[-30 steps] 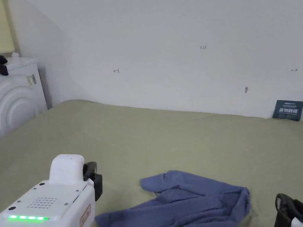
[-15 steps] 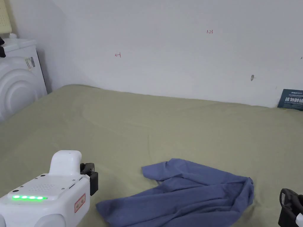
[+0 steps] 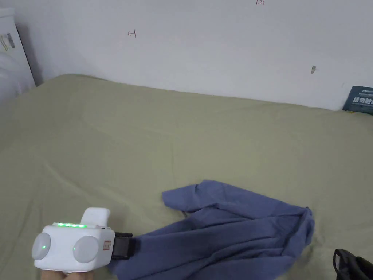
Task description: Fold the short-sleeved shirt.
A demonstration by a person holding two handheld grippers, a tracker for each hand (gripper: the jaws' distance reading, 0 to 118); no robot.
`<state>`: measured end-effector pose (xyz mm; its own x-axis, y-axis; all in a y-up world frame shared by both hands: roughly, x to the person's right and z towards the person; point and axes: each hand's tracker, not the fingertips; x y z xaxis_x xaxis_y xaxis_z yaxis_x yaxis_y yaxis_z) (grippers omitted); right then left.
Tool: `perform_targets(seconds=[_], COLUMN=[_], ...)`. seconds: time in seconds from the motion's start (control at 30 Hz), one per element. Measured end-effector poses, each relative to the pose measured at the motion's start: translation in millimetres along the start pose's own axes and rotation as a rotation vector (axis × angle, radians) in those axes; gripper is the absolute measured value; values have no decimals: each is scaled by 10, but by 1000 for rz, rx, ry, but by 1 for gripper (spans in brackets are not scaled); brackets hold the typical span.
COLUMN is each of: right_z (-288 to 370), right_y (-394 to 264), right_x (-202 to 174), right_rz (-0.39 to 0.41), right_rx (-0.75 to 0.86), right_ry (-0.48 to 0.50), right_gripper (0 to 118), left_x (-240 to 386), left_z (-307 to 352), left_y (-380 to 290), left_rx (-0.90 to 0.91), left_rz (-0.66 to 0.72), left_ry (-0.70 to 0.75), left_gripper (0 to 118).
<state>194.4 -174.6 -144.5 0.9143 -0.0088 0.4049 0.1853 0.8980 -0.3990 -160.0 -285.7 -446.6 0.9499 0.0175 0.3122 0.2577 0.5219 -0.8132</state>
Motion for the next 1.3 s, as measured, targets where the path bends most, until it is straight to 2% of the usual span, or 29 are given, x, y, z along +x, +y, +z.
perform_targets(seconds=[0.1,0.13,0.17,0.2,0.23,0.27,0.33,0.4,0.43,0.53,0.6,0.73,0.97,1.0,1.03,1.1,1.17,1.3], right_z=[-76,-91,-107,-136,-175,-210,-318,-479,-578,-1032,-1369,-2014,-2556,-2618,-2672,-2779,-2894,-2961], right_y=[-46,-57,-64,-72,-72,-68,-43,14,48,179,244,331,311,311,306,260,165,91], right_x=[40,58,76,99,128,165,266,412,479,670,775,944,999,994,977,944,879,758], right_rz=[-15,-22,-21,-18,-13,-17,-48,-143,-160,-90,-76,-118,-129,-139,-142,-137,-111,-16], right_rx=[-27,-35,-39,-44,-55,-64,-85,-136,-146,-192,-204,-300,-381,-398,-412,-454,-537,-535], right_ry=[-2,1,0,-2,-3,-6,4,40,29,-8,-13,51,101,113,120,148,166,108], right_gripper=[3,3,3,3,3,3,3,3,3,3,3,3,3,12,37,113,116,116], left_x=[94,108,111,129,127,129,149,166,167,130,98,50,125,127,124,141,193,276], left_z=[-119,-64,2,76,181,192,233,246,244,254,222,121,35,25,29,25,34,15], left_y=[-53,-47,-32,-23,-26,-13,-15,-5,-5,14,12,32,39,47,49,38,36,79], left_rx=[-9,11,33,47,80,66,54,64,65,59,54,30,10,7,3,3,1,-21], left_rz=[-43,-57,-82,-83,-82,-84,-54,-52,-56,-51,-35,-22,-35,-36,-31,-43,-82,-115], left_ry=[26,30,1,-18,-21,-94,-92,-104,-96,-89,-99,-121,-85,-80,-80,-73,-52,-13], left_gripper=[99,80,52,16,2,2,1,1,1,1,1,1,1,1,1,1,1,1])
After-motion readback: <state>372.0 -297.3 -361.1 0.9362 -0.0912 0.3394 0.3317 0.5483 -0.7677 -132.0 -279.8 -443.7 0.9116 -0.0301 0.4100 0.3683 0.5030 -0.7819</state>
